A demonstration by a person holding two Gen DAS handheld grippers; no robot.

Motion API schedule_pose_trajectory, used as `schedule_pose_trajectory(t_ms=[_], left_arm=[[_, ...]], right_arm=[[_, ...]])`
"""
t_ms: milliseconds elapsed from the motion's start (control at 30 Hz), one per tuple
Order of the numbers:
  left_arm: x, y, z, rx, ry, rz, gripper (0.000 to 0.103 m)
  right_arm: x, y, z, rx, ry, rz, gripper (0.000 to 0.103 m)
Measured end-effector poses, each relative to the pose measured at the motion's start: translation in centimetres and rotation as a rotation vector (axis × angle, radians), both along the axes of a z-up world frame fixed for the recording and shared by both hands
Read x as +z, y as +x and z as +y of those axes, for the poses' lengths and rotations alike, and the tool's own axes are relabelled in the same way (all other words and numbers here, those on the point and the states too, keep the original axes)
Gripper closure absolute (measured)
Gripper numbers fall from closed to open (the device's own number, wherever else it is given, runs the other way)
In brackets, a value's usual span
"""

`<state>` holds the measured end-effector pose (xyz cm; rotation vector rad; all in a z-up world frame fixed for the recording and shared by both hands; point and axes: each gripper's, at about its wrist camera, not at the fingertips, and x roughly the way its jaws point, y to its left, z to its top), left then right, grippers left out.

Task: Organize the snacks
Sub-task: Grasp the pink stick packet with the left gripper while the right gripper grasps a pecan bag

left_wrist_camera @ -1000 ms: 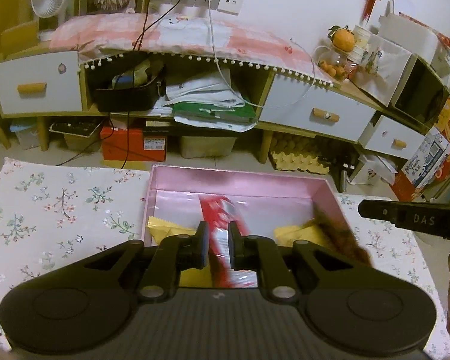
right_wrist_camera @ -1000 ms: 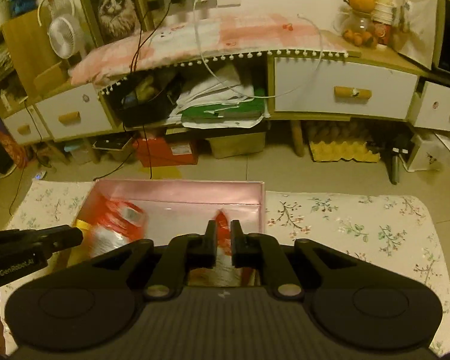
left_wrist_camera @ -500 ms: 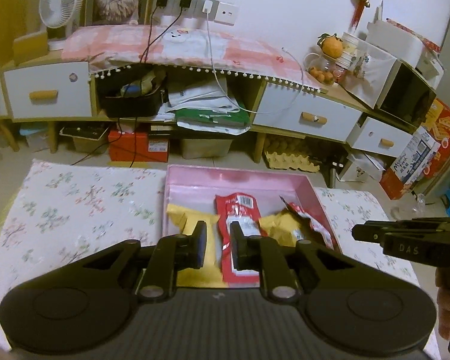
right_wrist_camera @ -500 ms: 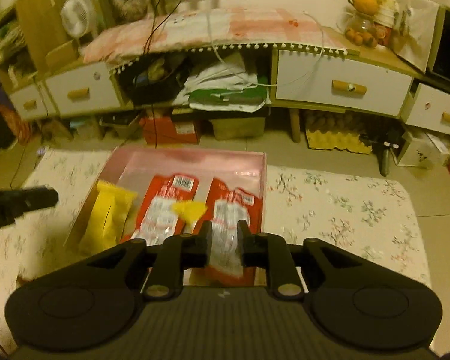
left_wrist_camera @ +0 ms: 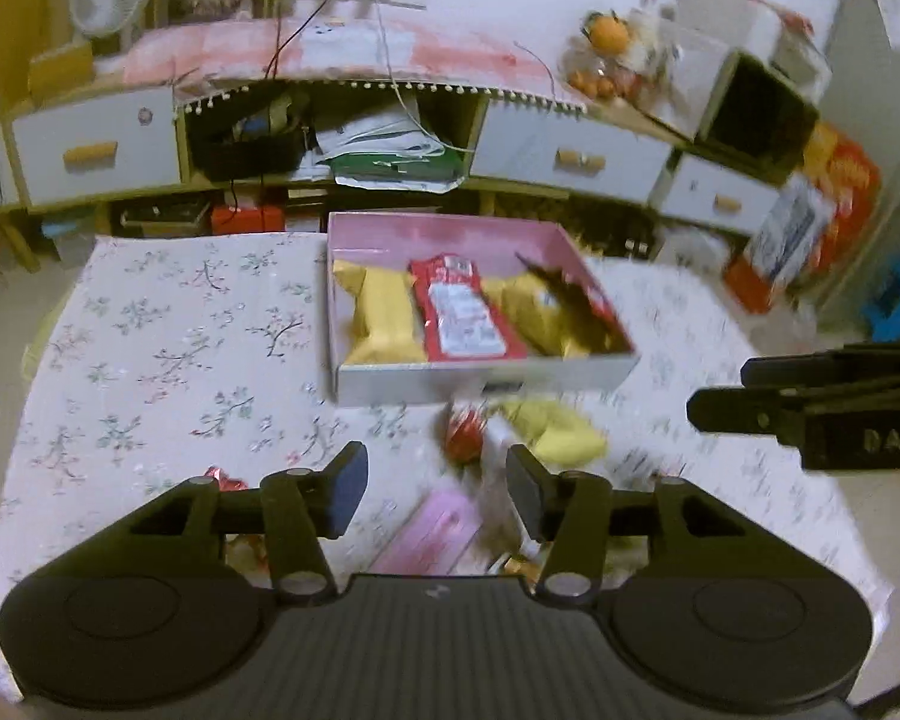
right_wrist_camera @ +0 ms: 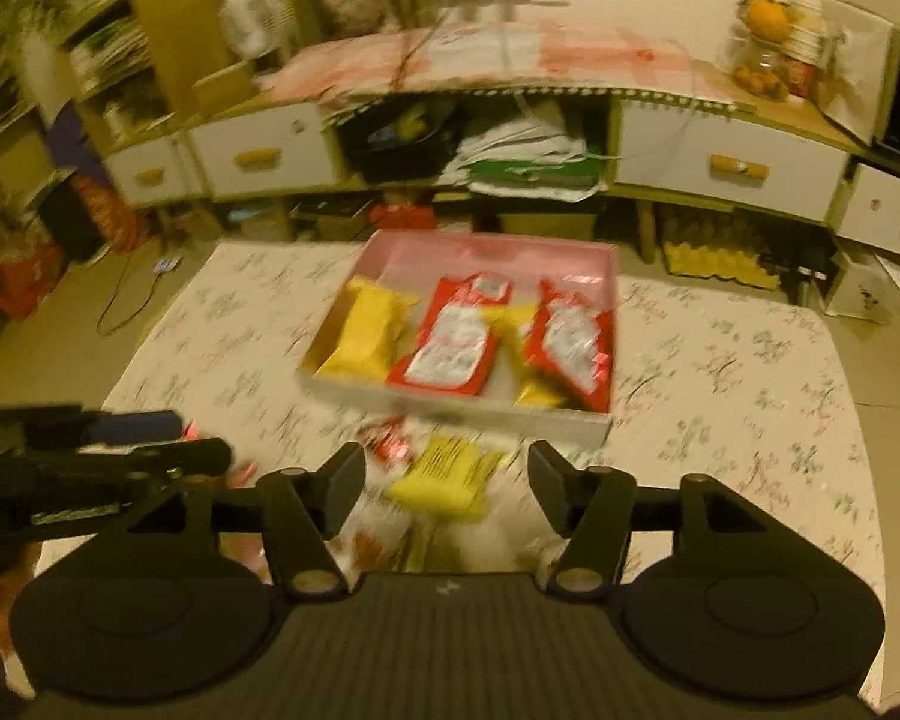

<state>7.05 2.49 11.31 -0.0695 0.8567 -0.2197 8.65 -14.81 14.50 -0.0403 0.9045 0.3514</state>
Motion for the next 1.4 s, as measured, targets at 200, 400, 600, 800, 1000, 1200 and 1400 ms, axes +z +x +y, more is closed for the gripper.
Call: schedule_pose_trajectory(t_ms=[200,400,600,800,1000,1200,1400], left_arm=[[-1.1,-0.3,-0.1,-0.021,0.065,0.025,0.043],[-3.8,0.2,-1.2,-0.047,0.135,0.083,0.041],[-5.9,1.0,-2.5,-0.077,0.202,0.128,0.036],[-7.6,1.4,-3.3,-0.118,0.251,0.161,0.032],[-10.1,2.1,-3.2,-0.119,0.313,0.214,0.032],[-9.9,2.1,-2.5,-0.121,0.231,0.227,0.058],[-9.4,1.9,-2.4,-0.113,0.226,0.229,0.066]], right_arm=[[-2.4,-1.3,-0.1,-0.036,0.027,0.125,0.037],[-5.3,0.3,-1.8,-0.145,0.167,0.287,0.035],[-8.1,0.0,-2.4,-0.184,0.155,0.367,0.036],[-9.5,-0.7,-2.9,-0.210,0.184,0.413,0.036],[-10.9,-0.7,-2.6,-0.256,0.197,0.431,0.036],[-12.3,-0.9,-1.0,-0.240,0.164,0.426,0.045],[-11.6,-2.0,0.9,-0.198,0.091,0.342,0.050]])
